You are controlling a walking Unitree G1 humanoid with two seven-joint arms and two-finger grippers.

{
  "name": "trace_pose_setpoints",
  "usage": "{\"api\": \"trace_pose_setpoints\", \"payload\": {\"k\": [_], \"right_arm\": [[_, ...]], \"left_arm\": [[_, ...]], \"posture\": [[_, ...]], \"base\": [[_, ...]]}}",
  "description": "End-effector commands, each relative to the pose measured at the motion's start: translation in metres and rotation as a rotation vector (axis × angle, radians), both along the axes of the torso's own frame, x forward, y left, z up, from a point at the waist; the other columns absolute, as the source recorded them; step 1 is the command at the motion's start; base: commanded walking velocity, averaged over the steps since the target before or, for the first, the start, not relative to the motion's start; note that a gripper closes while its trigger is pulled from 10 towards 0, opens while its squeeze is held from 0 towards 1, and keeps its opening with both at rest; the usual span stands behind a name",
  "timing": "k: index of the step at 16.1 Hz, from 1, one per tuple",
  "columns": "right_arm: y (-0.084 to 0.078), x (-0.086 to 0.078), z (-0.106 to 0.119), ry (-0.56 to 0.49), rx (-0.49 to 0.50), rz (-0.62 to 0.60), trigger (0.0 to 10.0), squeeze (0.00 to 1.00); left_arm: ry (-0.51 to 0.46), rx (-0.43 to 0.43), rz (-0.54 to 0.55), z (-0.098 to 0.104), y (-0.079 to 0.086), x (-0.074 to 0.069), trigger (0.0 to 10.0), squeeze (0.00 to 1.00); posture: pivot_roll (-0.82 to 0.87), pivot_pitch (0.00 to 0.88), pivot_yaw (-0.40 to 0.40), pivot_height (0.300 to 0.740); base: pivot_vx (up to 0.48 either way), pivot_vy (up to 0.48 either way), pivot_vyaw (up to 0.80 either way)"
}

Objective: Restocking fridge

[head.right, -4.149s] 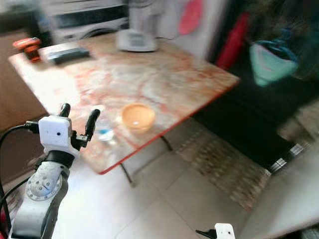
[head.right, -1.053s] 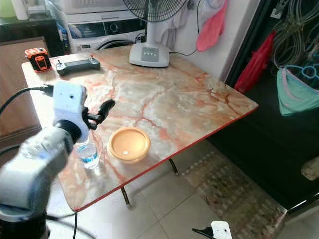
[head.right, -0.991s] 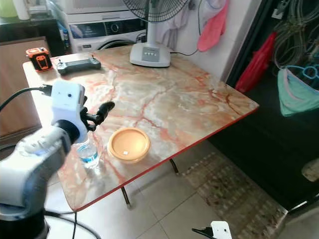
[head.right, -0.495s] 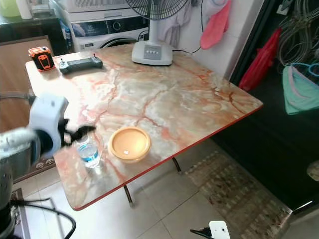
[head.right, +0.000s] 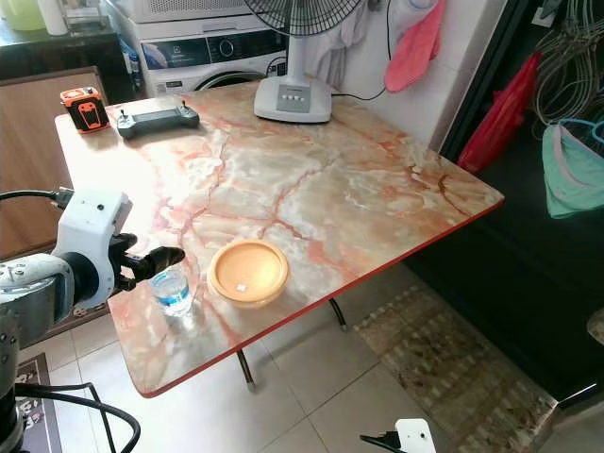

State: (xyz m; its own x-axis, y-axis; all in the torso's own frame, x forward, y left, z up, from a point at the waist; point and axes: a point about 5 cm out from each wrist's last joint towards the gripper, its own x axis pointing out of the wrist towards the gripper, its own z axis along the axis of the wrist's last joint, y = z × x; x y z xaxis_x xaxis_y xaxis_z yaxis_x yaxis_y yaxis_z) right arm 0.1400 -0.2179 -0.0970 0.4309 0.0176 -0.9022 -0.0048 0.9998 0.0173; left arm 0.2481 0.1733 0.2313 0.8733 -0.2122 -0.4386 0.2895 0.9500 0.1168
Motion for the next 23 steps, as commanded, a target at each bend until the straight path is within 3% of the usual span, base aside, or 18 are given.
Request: {"api": "trace_pose_setpoints", "payload": {"k": [1, 9, 17, 18, 19, 20, 21, 22, 23], "right_arm": [[-0.005, -0.001, 0.001, 0.004, -0.015, 0.009, 10.0, 0.00], [-0.007, -0.001, 0.001, 0.003, -0.022, 0.004, 10.0, 0.00], [-0.008, 0.000, 0.002, 0.002, -0.023, 0.002, 10.0, 0.00], [-0.008, 0.000, 0.002, 0.002, -0.021, 0.002, 10.0, 0.00], [-0.008, 0.000, 0.002, 0.002, -0.020, 0.001, 10.0, 0.00], [-0.007, 0.000, 0.001, 0.002, -0.019, 0.000, 10.0, 0.00], [-0.007, 0.000, 0.001, 0.002, -0.018, -0.001, 10.0, 0.00], [-0.007, 0.000, 0.001, 0.001, -0.016, -0.002, 10.0, 0.00], [-0.007, 0.000, 0.001, 0.001, -0.015, -0.004, 10.0, 0.00]], "left_arm": [[0.030, -0.018, 0.001, -0.005, 0.001, 0.001, 10.0, 0.00], [0.041, -0.050, 0.031, -0.015, 0.002, 0.010, 10.0, 0.00], [0.055, -0.060, 0.046, -0.018, 0.004, 0.009, 10.0, 0.00], [0.057, -0.058, 0.050, -0.018, 0.005, 0.009, 8.2, 0.00], [0.060, -0.057, 0.053, -0.019, 0.005, 0.009, 2.9, 0.00], [0.061, -0.057, 0.053, -0.018, 0.005, 0.009, 1.6, 0.00], [0.061, -0.057, 0.054, -0.018, 0.005, 0.009, 1.3, 0.00], [0.061, -0.056, 0.055, -0.018, 0.005, 0.010, 0.0, 0.00], [0.062, -0.055, 0.057, -0.018, 0.006, 0.010, 0.0, 0.00]], "posture": [[0.24, 0.000, -0.094, 0.740], [0.22, 0.000, -0.109, 0.740], [0.22, 0.000, -0.110, 0.740], [0.22, 0.000, -0.109, 0.740], [0.22, 0.000, -0.107, 0.740], [0.22, 0.000, -0.106, 0.740], [0.22, 0.000, -0.106, 0.740], [0.22, 0.000, -0.103, 0.740], [0.22, 0.000, -0.103, 0.740]], "base": [[0.000, 0.000, 0.00], [0.000, 0.000, 0.00], [0.000, 0.000, 0.00], [0.000, 0.000, 0.00], [0.000, 0.000, 0.00], [0.000, 0.000, 0.00], [0.000, 0.000, 0.00], [0.000, 0.000, 0.00], [0.000, 0.000, 0.00]]}}
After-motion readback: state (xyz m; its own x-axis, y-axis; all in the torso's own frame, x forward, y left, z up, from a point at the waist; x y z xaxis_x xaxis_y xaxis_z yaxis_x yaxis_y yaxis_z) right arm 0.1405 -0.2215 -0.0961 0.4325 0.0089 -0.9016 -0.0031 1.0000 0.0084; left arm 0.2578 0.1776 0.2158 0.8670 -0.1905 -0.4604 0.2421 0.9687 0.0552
